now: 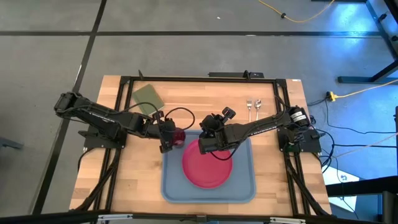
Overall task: Pick and place plate/cup/fork/spoon on tray
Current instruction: Put the red cup on the blue serving tray to the top left of the pink plate, then put the orange spoon on the blue serving tray to the right of the pink plate
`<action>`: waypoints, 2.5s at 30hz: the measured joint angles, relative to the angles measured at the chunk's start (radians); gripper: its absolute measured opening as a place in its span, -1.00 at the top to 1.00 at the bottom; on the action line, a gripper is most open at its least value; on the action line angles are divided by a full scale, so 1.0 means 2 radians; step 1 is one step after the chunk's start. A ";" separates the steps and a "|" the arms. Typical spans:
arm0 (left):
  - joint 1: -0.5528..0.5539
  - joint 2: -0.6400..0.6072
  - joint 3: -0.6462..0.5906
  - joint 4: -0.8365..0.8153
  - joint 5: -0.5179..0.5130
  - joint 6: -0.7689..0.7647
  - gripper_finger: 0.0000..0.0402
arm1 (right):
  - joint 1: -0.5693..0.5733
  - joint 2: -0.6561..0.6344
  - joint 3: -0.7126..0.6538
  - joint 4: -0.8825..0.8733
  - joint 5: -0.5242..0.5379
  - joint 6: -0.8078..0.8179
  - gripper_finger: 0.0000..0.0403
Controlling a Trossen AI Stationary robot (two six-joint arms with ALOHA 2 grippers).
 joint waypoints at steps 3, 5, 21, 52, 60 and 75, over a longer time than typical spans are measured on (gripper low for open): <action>0.000 0.000 0.000 0.000 0.000 0.000 0.75 | 0.000 0.000 0.000 0.000 0.000 0.000 0.73; 0.000 0.000 0.000 0.000 0.000 0.000 0.76 | 0.000 0.000 0.000 0.000 0.000 -0.001 0.73; 0.030 0.000 0.001 0.030 0.029 0.030 0.76 | -0.016 0.000 0.000 0.007 0.048 -0.041 0.73; 0.093 0.000 0.103 0.022 -0.014 0.201 0.77 | -0.262 -0.007 -0.198 -0.222 -0.029 0.205 0.73; 0.093 0.000 0.103 0.022 -0.034 0.202 0.77 | -0.249 -0.044 -0.279 -0.236 -0.077 0.321 0.73; 0.093 0.000 0.103 0.023 -0.037 0.197 0.77 | -0.199 -0.364 -0.445 0.022 -0.171 0.261 0.73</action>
